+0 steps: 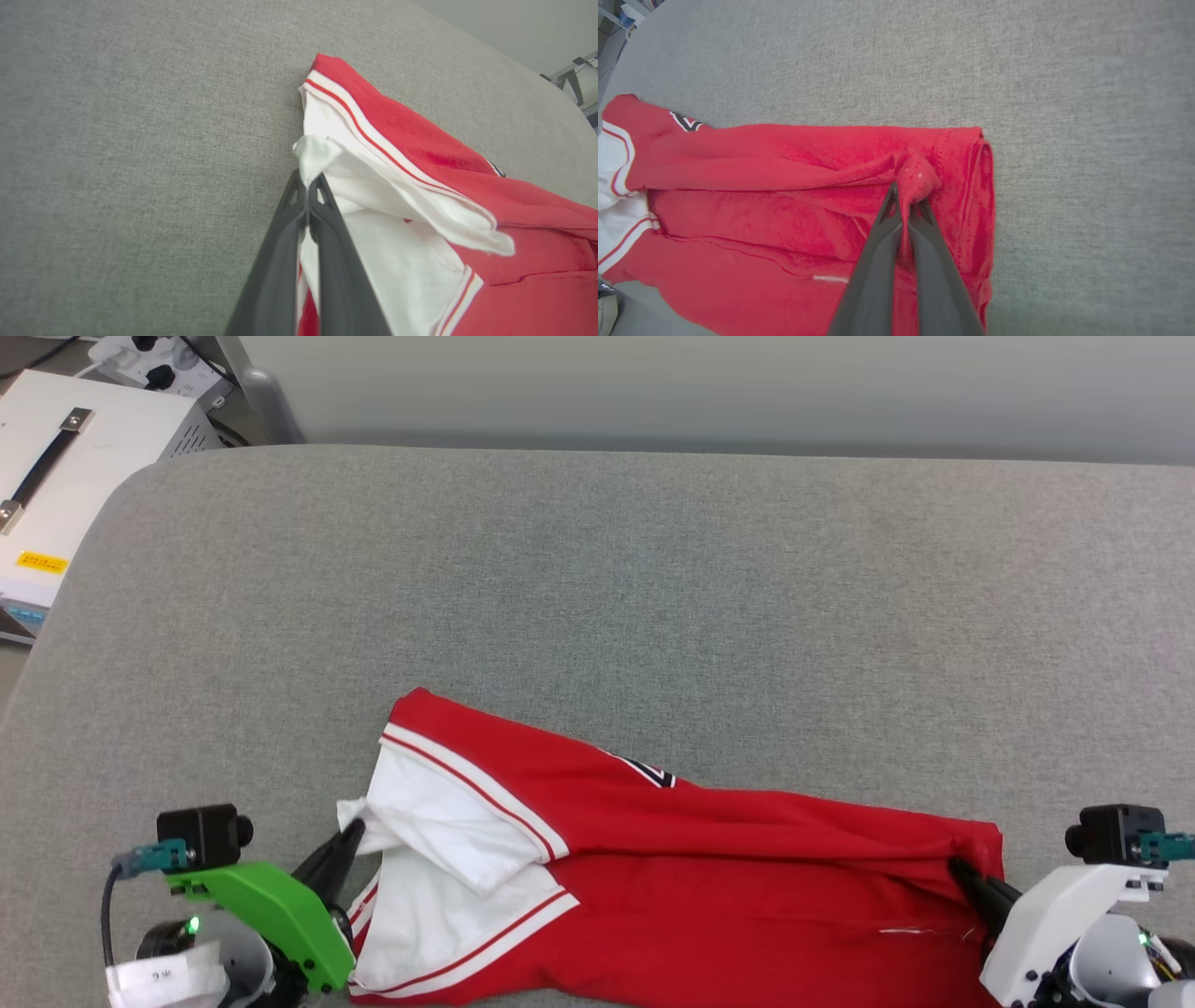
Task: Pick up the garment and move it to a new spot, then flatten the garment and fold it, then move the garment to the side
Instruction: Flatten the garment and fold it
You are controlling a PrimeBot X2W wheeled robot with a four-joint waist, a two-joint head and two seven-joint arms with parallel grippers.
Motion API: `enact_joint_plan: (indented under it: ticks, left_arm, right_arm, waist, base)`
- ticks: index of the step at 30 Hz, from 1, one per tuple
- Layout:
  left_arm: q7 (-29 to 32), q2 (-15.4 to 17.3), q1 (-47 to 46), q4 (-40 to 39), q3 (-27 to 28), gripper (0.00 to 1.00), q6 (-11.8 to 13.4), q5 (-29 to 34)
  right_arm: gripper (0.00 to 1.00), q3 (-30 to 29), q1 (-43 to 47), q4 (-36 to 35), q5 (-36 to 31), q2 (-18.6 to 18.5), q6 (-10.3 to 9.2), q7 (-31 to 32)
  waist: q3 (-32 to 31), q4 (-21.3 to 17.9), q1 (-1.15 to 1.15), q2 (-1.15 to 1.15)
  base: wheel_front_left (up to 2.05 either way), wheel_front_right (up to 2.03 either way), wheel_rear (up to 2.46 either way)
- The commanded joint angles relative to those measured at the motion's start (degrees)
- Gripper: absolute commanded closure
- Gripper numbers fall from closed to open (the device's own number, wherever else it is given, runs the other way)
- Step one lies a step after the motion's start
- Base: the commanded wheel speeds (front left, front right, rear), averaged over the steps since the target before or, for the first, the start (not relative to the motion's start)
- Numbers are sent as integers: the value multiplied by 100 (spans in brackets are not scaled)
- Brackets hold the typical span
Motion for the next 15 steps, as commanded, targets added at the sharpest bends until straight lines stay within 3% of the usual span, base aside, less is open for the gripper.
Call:
enact_joint_plan:
  ticks: [1,15]
  left_arm:
    - [-62,15,175,-41,0,100,68,-104]
    - [-48,-76,982,-34,-6,100,116,-622]
  right_arm:
    - [100,-67,126,18,31,37,2,-83]
    - [100,-343,954,162,58,370,2,-336]
  waist:
    - [-15,-8,0,0]
    - [-188,-78,0,0]
  base:
    - [0,0,0]
    - [0,0,0]
